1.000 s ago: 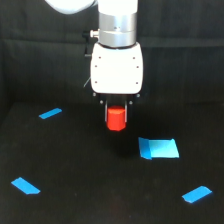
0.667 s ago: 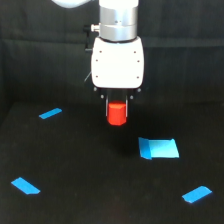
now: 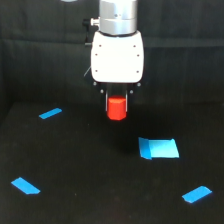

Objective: Pick up the red object from the table

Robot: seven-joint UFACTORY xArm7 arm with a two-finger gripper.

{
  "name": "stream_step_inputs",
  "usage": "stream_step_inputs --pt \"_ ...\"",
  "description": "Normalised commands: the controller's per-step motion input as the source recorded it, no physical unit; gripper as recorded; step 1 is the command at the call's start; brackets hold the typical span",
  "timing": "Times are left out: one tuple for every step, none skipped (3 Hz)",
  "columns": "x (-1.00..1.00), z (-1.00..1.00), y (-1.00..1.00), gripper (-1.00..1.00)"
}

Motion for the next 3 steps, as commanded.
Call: stream_step_inputs --pt "0.00 0.24 0.05 -0.92" --pt "-0.08 0.15 0.15 -1.00" --pt "0.10 0.12 0.01 -0.92"
